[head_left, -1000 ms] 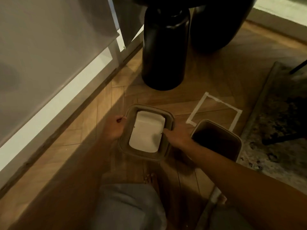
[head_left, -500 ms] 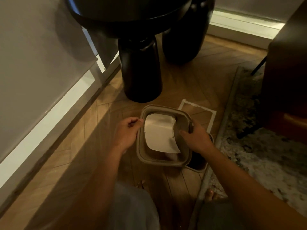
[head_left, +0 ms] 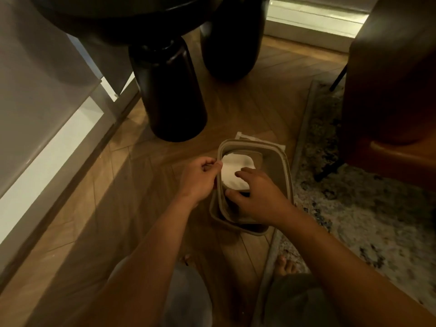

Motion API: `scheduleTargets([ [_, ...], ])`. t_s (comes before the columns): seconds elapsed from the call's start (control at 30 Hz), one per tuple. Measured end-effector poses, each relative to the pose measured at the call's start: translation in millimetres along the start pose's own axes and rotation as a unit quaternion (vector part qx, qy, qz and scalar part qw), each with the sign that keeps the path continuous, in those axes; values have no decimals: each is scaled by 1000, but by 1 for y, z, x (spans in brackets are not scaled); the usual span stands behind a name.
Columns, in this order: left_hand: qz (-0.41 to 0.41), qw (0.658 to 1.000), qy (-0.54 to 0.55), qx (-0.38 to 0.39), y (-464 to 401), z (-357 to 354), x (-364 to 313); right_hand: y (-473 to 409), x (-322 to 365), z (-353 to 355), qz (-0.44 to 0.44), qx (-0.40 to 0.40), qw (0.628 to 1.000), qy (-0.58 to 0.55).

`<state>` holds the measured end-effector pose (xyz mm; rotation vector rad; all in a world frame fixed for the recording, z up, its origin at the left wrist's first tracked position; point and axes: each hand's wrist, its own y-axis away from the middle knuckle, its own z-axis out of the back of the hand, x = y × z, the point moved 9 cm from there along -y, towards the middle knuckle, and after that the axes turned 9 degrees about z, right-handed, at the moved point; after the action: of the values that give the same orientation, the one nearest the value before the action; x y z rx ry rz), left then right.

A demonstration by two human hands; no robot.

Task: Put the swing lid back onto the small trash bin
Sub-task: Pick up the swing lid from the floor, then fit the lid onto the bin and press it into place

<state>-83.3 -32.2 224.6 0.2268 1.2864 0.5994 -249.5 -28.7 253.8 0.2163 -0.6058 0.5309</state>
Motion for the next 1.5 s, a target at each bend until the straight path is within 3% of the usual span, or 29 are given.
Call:
scheduleTargets([
  [0.1, -2, 1000, -28, 7, -4, -16, -4, 0, 7, -5, 31, 37, 999, -25],
  [0.27, 14, 999, -35, 27, -15, -35, -8, 1, -5, -18, 5, 69, 996, -60],
  [0.63, -46, 996, -66, 48, -23, -58, -15, -4, -23, 30, 7, -89, 996, 28],
  [0.83, -22, 999, -27, 33, -30, -52, -5, -3, -42, 83, -31, -225, 969, -99],
  [1.1, 11, 996, -68, 58, -38, -57, 9, -4, -63, 85, -94, -274, 896, -336],
  [1.17, 15, 993, -81, 80, -39, -60, 13, -1, -73, 78, -138, -292, 858, -399],
  [1.27, 84, 991, -64, 83, -38, -60, 27, 1, -82, 71, -177, -319, 792, -489],
  [1.43, 160, 981, 40, 104, -35, -61, 35, 3, -102, 48, -254, -334, 670, -612],
  [1.5, 168, 977, 72, 107, -38, -60, 38, 0, -111, 41, -263, -317, 659, -629],
])
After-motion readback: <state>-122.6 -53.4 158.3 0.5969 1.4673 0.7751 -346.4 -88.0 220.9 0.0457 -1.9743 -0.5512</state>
